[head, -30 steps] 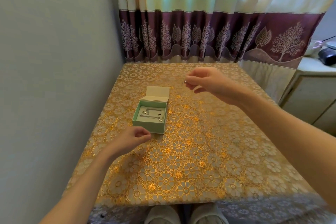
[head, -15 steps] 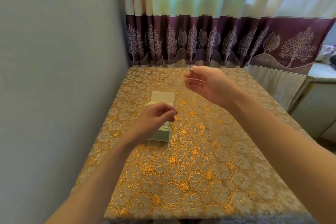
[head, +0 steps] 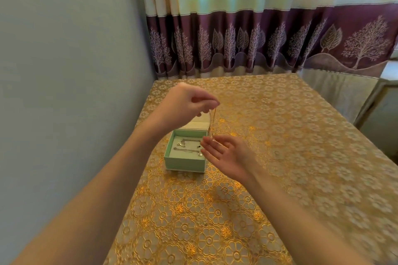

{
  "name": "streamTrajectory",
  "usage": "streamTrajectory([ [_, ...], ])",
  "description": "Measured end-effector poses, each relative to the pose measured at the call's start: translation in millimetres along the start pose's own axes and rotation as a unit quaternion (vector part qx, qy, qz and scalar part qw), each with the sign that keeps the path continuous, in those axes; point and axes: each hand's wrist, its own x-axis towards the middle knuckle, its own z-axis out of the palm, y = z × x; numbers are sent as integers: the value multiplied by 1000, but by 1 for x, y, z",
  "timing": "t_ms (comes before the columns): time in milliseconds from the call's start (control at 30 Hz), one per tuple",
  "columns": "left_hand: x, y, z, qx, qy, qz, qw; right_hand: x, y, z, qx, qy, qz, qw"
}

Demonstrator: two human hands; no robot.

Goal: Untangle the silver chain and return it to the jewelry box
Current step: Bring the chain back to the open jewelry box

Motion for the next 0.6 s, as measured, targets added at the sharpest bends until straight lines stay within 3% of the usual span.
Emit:
streamTrajectory([
  [233, -6, -28, 3, -259, 39, -123, 957, 20, 13, 1, -36, 6, 98, 995],
  [467, -7, -54, -3, -381, 55, -156, 910, 36, 12, 9, -116, 18, 137, 984],
  [600, -7, -65, 0, -406, 49, -171, 896, 47, 7, 22, -101, 25, 131, 986],
])
